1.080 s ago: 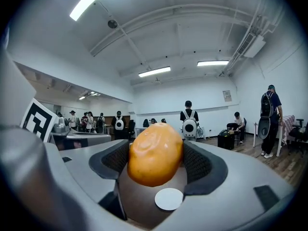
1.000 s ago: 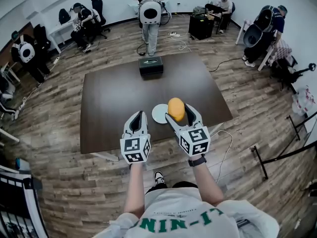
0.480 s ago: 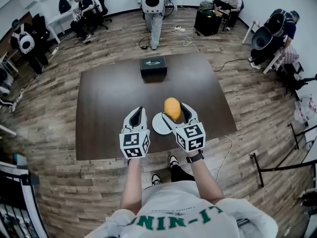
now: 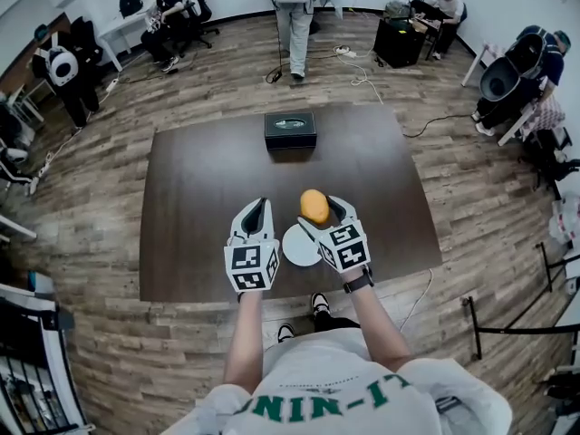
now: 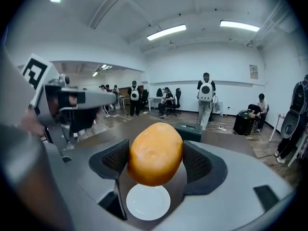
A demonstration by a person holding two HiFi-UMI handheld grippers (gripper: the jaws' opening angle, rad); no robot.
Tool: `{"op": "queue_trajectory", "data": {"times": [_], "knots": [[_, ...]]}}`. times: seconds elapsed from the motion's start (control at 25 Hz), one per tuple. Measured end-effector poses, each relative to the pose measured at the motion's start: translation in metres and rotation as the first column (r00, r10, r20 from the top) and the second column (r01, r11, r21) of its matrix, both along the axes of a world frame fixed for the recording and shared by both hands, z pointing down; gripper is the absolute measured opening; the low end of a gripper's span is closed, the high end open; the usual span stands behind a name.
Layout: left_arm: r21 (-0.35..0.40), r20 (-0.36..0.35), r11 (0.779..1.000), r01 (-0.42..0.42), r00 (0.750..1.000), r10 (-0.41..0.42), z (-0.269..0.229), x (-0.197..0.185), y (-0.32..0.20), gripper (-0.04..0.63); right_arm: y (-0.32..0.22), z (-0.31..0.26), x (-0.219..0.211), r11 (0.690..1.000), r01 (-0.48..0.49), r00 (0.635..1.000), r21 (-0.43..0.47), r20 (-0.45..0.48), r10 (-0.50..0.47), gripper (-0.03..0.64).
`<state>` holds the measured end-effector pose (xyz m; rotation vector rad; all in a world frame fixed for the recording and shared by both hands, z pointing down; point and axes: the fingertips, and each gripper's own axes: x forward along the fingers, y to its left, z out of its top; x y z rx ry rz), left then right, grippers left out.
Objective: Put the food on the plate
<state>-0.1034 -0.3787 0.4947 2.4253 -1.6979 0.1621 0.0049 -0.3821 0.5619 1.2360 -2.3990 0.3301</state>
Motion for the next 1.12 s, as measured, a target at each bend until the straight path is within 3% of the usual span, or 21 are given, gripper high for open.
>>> {"op": "queue_trajectory", "data": {"times": [0.2,0.56,0.96,1.12], "knots": [[-0.002,0.031,1.0,0.024,0.999,-0.024,0.011,-0.008,-0.015,0.012,-0.01,0.064,-0.011,0.988,0.069,0.995,-0.135,-0.061,-0.078,0.356],[-0.055,0.025,0.995,0.085,0.996,-0.083,0.034,-0.033,-0.03,0.012,0.001,0.177,-0.035,0.931,0.14,0.975,-0.336,-0.117,-0.189,0.357],[-0.101,0.036,0.99,0.095,0.995,-0.092,0.053,-0.04,-0.032,0.012,0.007,0.245,-0.03,0.911,0.104,0.972,-0.4,-0.154,-0.179,0.356],[-0.074,0.03,0.992,0.104,0.994,-0.102,0.049,-0.039,-0.033,0.012,0.009,0.259,-0.026,0.901,0.094,0.973,-0.425,-0.152,-0.173,0.356]]}}
